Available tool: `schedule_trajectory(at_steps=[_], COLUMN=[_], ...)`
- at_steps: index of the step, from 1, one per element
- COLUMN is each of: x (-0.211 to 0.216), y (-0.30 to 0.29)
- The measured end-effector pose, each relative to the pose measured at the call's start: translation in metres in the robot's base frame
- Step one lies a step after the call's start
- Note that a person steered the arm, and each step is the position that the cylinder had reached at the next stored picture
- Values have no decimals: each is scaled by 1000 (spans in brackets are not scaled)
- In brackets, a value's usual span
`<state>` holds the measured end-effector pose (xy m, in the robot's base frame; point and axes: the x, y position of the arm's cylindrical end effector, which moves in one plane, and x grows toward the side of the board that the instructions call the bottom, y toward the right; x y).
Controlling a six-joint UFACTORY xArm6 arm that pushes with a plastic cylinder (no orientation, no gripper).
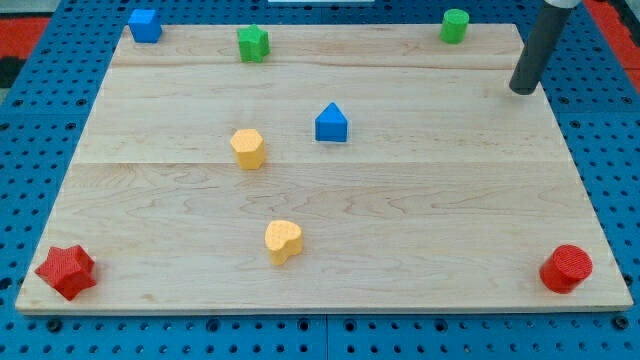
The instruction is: Move your arm to the green circle
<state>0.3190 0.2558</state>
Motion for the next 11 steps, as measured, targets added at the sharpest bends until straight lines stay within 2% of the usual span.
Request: schedule_trajectory(at_steps=[1, 3, 5, 9, 10, 11], x=[-1, -44, -43, -33, -37, -62], y=[0, -40, -44, -89, -89, -76])
